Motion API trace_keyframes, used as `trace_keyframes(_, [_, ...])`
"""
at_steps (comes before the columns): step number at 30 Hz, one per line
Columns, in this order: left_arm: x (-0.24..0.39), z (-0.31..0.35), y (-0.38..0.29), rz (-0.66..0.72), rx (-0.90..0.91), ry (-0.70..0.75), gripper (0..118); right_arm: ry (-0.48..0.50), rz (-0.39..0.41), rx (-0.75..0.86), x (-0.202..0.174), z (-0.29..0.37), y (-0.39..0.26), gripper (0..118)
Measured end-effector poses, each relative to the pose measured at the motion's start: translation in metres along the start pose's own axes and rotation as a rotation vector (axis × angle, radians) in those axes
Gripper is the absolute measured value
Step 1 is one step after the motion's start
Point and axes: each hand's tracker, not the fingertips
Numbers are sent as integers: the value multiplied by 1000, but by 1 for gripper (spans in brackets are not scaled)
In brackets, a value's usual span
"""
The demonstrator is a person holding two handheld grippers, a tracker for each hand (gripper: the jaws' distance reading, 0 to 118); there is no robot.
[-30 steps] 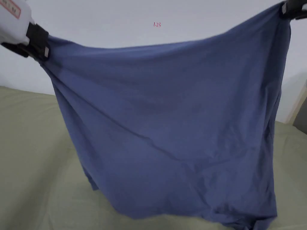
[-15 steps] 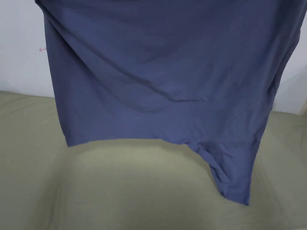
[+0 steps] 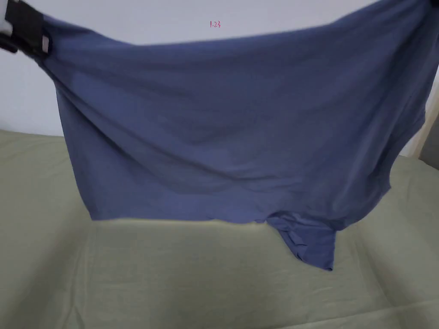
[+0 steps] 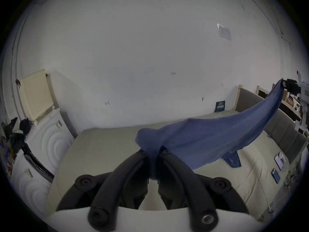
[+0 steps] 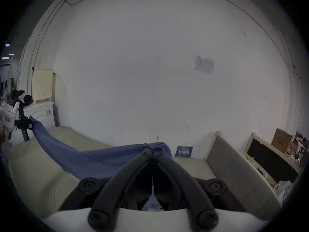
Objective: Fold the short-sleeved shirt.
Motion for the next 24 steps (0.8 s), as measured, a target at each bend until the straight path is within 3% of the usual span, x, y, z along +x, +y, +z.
trace_keyframes(5, [5, 12, -64, 10, -41, -35, 8, 38, 42, -87, -8, 28, -60, 1])
trace_keyframes(17, [10, 84, -200, 37, -174, -159, 8, 87, -80, -235, -2, 140, -173, 1])
trace_keyframes(24, [4, 127, -264, 46, -234, -196, 8, 83, -103, -261, -7, 203, -213, 1])
